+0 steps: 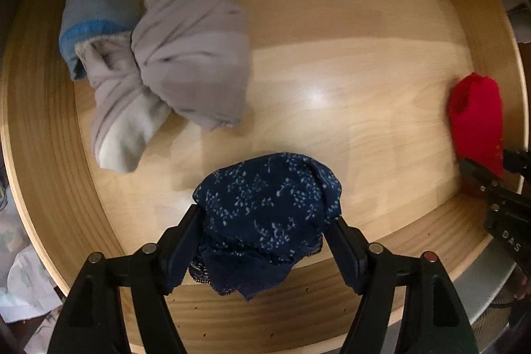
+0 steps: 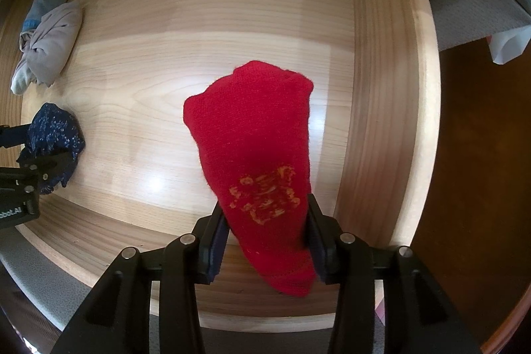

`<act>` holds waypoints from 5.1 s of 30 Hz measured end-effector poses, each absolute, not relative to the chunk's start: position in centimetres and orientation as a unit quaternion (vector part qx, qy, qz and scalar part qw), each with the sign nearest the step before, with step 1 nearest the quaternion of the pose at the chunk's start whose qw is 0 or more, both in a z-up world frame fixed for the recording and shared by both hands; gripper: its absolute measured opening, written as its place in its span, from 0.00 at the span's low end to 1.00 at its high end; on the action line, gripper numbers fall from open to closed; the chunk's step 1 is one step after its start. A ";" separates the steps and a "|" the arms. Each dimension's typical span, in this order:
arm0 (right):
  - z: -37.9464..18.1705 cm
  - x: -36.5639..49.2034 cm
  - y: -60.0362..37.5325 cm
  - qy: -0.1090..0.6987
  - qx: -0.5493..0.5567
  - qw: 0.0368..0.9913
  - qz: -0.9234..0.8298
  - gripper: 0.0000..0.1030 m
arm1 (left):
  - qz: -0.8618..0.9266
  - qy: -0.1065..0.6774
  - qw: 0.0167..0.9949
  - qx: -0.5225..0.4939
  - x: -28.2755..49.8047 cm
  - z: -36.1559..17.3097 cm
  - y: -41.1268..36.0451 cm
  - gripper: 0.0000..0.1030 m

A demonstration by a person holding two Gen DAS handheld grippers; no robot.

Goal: Take underwear out of drawer
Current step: 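Lower the left gripper onto the dark blue floral underwear and grasp it, then lift the dark blue underwear into the white box and open the left gripper, then move the empty left gripper back over the drawer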

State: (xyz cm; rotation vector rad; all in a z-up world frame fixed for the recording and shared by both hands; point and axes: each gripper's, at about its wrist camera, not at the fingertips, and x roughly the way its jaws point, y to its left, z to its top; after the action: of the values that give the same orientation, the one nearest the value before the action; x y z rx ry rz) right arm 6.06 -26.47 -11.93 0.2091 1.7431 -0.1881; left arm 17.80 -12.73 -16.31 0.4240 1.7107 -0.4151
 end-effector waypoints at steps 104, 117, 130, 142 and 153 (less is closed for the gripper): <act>-13.3 6.8 -24.0 0.769 0.075 0.628 -0.091 0.38 | -0.192 0.462 0.864 0.052 30.9 13.1 -13.8 0.54; -13.7 7.3 -23.4 0.770 0.074 0.626 -0.095 0.38 | -0.196 0.441 0.874 0.057 28.6 15.6 -12.3 0.55; -13.7 7.7 -23.2 0.771 0.076 0.625 -0.100 0.38 | -0.174 0.476 0.859 0.074 21.4 10.4 -6.6 0.55; -13.7 7.7 -24.1 0.765 0.091 0.628 -0.109 0.33 | -0.126 0.517 0.839 0.111 15.5 0.1 -2.7 0.55; -13.3 7.0 -25.3 0.755 0.113 0.636 -0.114 0.28 | -0.110 0.527 0.836 0.105 13.2 -3.9 -0.9 0.55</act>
State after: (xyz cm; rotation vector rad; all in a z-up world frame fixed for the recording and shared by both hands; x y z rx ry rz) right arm 7.04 -25.26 -13.25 0.2571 1.7235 -0.2613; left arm 13.19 -0.93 -3.87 0.2218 1.1160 -0.2326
